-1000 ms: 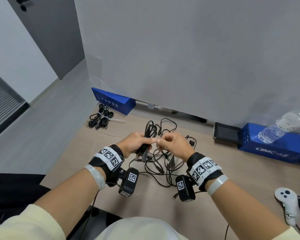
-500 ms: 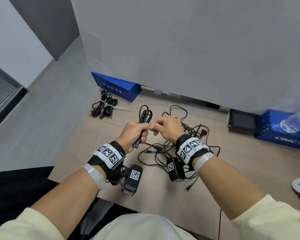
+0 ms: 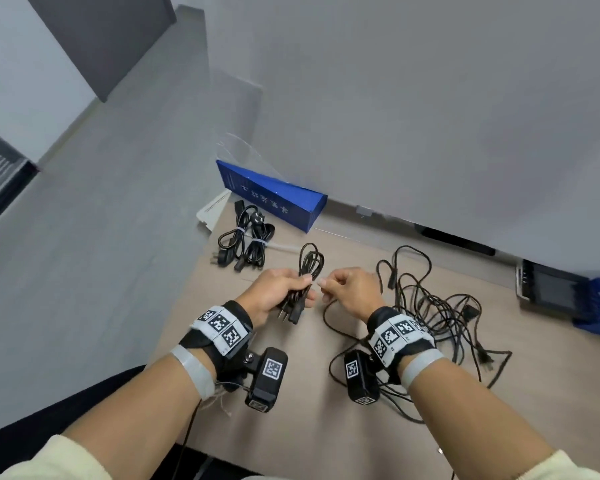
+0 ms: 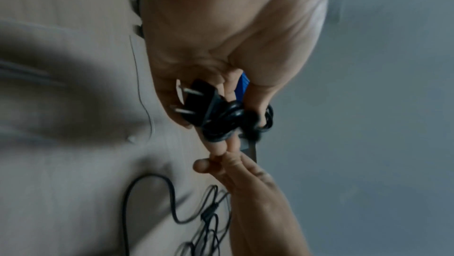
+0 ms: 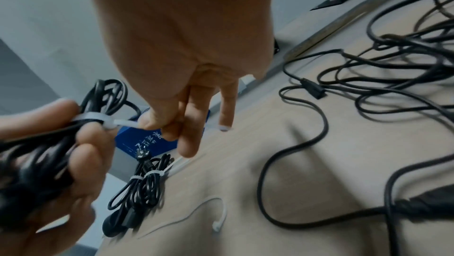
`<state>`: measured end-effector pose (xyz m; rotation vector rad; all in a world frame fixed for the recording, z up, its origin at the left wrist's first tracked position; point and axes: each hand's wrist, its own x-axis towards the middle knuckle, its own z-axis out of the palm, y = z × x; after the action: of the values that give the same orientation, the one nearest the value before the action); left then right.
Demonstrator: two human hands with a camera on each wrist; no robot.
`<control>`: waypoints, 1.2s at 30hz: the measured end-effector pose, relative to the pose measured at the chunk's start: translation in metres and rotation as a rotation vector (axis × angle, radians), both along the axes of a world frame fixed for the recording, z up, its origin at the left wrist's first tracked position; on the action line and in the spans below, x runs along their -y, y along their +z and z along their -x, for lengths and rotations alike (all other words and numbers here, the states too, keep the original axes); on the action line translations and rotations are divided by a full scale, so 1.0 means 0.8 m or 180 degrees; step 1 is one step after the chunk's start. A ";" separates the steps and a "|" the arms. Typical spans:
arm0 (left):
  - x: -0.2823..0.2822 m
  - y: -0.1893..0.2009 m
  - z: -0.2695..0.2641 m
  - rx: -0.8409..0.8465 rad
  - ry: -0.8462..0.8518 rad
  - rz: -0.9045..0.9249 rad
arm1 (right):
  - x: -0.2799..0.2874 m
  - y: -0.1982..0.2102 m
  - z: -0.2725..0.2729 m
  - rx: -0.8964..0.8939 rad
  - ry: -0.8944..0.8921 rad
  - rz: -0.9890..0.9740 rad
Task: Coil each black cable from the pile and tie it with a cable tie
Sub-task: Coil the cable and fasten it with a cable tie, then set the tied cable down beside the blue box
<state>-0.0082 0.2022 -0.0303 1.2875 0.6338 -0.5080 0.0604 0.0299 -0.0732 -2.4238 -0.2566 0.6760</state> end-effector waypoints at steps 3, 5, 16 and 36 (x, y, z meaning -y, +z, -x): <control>-0.022 -0.016 -0.020 -0.0162 0.0310 0.0007 | -0.014 0.007 -0.005 0.0236 -0.0128 0.0258; -0.033 -0.026 -0.033 -0.0237 0.0651 -0.0112 | -0.025 0.011 -0.005 0.0266 -0.0239 0.0297; -0.053 -0.035 -0.065 -0.0316 0.0831 0.0080 | -0.110 0.006 -0.014 -0.0397 -0.0651 -0.0094; -0.153 -0.154 -0.062 0.0431 -0.0423 -0.3413 | -0.170 -0.081 -0.052 -0.0563 -0.0891 0.0407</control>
<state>0.0412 0.3244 -0.1535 2.3619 0.7327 -0.1537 0.1017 0.1662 -0.1381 -2.4358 0.2001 0.7911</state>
